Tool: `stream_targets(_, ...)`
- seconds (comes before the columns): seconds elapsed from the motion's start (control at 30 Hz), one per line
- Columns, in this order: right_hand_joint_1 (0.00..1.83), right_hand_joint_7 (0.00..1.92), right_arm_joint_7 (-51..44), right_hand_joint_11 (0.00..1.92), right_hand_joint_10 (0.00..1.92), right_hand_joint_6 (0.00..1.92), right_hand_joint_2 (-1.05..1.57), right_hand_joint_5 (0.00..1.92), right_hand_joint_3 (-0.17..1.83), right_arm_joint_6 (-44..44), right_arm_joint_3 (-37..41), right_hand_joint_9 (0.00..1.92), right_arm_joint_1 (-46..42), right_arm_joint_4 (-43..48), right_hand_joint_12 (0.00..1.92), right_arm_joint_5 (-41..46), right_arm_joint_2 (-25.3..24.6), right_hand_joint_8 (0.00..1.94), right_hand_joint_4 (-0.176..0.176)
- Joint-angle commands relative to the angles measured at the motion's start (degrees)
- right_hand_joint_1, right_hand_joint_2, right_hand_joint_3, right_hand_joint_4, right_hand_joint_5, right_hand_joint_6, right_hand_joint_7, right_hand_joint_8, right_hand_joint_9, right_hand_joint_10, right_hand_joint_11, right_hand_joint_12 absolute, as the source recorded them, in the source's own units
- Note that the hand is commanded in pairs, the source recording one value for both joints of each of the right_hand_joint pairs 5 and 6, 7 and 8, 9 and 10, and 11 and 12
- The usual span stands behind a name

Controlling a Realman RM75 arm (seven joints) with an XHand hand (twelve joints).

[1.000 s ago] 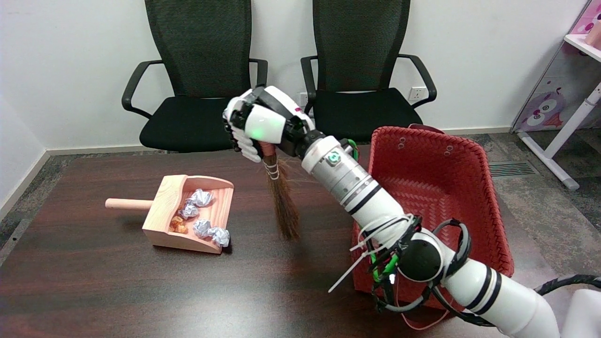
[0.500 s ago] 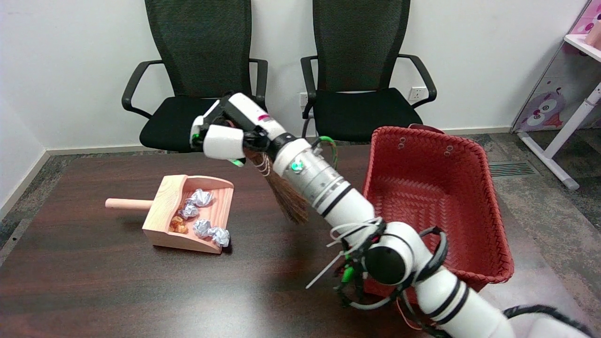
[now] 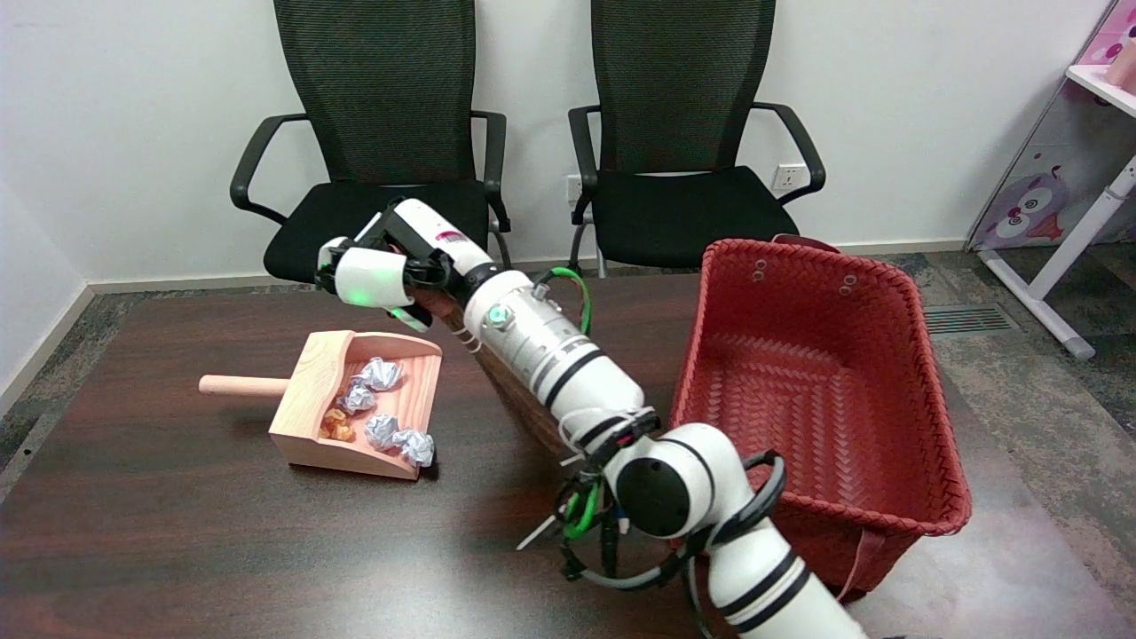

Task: Sweep the paper ball into the dustpan.

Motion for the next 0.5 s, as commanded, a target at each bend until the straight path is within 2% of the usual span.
stream_targets(0.03,0.84,1.92,-0.15,1.92,1.92,1.92,1.57,1.92,1.83,6.32,8.54,1.92,-0.96,3.85,1.92,-10.27,-19.26,1.92,0.039)
stream_targets(0.1,0.84,1.92,-0.15,1.92,1.92,1.92,1.57,1.92,1.83,6.24,9.04,1.92,-1.48,3.85,1.92,-13.73,-21.63,1.92,0.039)
stream_targets(0.23,0.84,1.92,-0.15,1.92,1.92,1.92,1.57,1.92,1.83,4.98,8.27,1.92,-2.03,4.28,1.92,-14.59,-22.48,1.92,0.039)
stream_targets(0.5,0.83,1.92,-0.15,1.92,1.92,1.92,1.57,1.92,1.83,-9.61,6.32,1.92,-6.49,7.54,1.92,-14.50,-21.95,1.92,0.034)
